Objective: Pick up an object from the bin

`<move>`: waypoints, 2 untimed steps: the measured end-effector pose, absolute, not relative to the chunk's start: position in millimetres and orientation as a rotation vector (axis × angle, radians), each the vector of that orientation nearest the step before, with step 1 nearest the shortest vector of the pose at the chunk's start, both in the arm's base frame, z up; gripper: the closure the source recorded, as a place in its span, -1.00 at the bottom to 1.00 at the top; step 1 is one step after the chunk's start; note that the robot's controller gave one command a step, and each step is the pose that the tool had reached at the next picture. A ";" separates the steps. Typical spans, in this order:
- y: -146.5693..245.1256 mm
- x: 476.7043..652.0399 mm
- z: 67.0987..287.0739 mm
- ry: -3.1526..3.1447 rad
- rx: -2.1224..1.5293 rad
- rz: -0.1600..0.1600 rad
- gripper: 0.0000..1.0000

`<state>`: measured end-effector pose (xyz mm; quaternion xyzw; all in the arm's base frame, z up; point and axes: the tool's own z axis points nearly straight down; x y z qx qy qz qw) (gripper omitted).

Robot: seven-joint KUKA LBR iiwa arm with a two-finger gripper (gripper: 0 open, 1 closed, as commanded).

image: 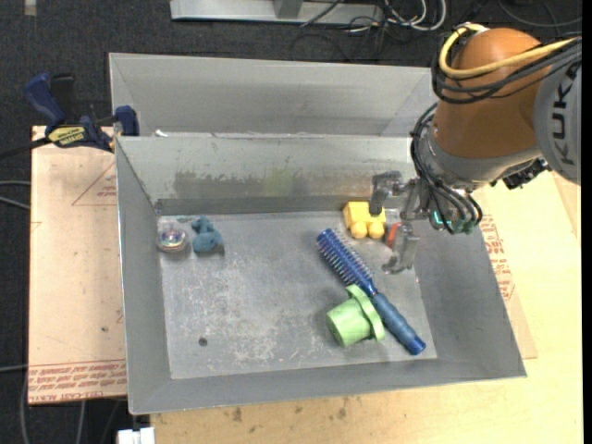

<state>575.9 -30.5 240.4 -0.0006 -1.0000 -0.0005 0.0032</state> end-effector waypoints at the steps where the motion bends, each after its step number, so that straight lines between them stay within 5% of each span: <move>1: 10.4 551.3 69.3 -3.131 0.162 -0.003 -1.00; 2: -44.3 610.8 92.2 -3.147 0.119 0.002 -1.00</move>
Offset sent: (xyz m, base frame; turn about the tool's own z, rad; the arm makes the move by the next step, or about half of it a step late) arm -0.0226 0.0392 -0.1666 -0.1045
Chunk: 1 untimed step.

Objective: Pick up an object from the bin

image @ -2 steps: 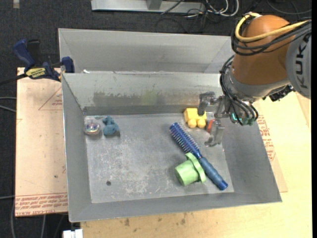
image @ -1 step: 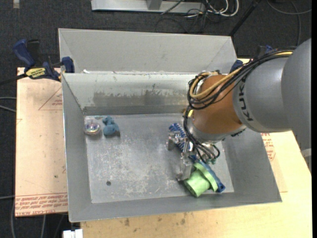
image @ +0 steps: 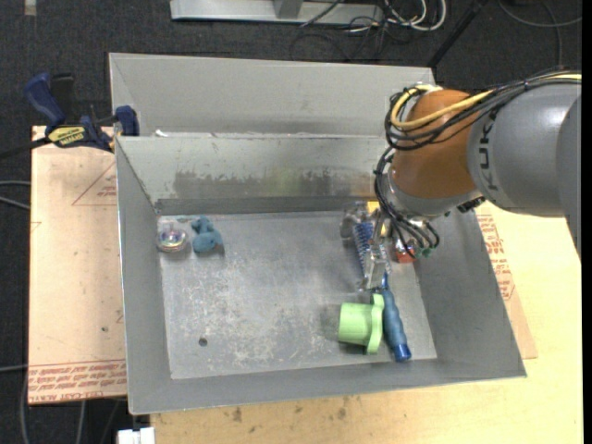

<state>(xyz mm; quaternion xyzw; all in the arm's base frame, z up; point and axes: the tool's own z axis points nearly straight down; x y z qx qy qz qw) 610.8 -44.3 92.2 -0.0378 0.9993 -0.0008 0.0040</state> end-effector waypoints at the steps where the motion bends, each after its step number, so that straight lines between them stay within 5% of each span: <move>1: -121.8 597.9 81.6 3.136 -0.158 0.001 -1.00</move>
Offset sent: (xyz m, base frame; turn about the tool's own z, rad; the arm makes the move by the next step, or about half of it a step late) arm -0.0129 -0.0747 -0.0103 -0.0325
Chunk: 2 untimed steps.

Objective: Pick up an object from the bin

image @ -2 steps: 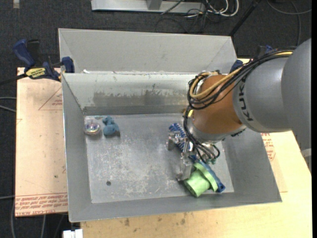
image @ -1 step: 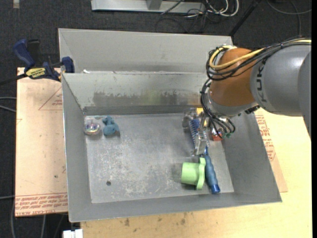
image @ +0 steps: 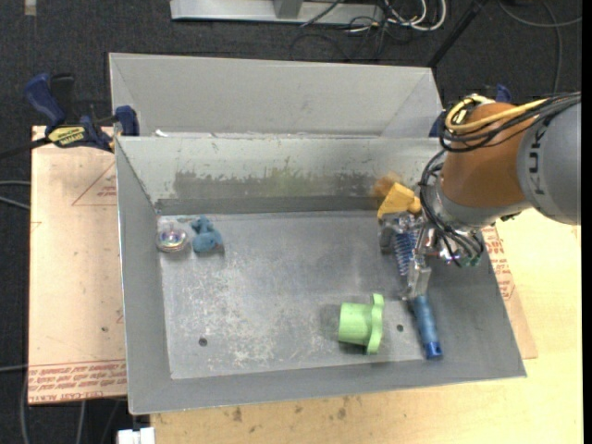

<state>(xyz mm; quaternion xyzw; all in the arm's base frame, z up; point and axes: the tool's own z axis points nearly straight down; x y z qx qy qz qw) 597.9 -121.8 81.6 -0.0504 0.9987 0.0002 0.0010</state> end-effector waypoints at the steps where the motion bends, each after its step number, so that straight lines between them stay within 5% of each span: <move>1: -116.7 599.1 82.1 3.133 -0.168 0.006 1.00; 2: -117.5 598.4 81.6 3.136 -0.167 0.003 -1.00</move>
Offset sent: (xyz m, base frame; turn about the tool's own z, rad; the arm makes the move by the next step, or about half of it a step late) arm 0.0000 0.0000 0.0000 0.0000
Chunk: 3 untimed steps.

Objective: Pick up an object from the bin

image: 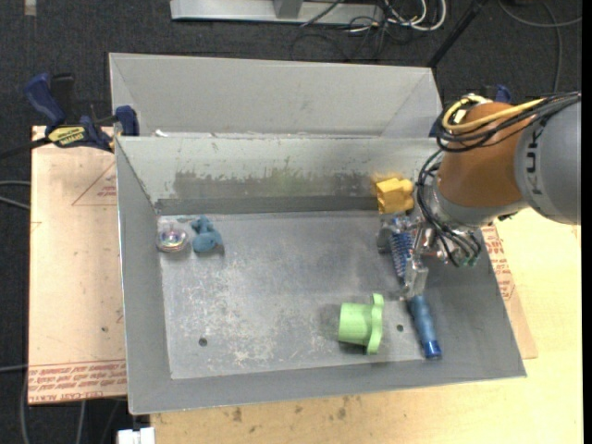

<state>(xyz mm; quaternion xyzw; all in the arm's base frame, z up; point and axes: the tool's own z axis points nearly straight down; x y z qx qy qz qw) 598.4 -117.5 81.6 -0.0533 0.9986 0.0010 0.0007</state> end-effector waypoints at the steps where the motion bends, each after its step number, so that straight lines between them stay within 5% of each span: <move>1: -136.7 573.3 75.0 3.070 -0.636 0.047 -1.00; 2: -79.4 548.8 69.3 2.970 -1.019 0.007 -1.00; 3: 4.8 528.4 69.8 2.885 -1.240 0.007 -1.00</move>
Offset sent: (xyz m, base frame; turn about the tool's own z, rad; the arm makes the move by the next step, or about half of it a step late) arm -0.0282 -0.0373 -0.0071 -0.3052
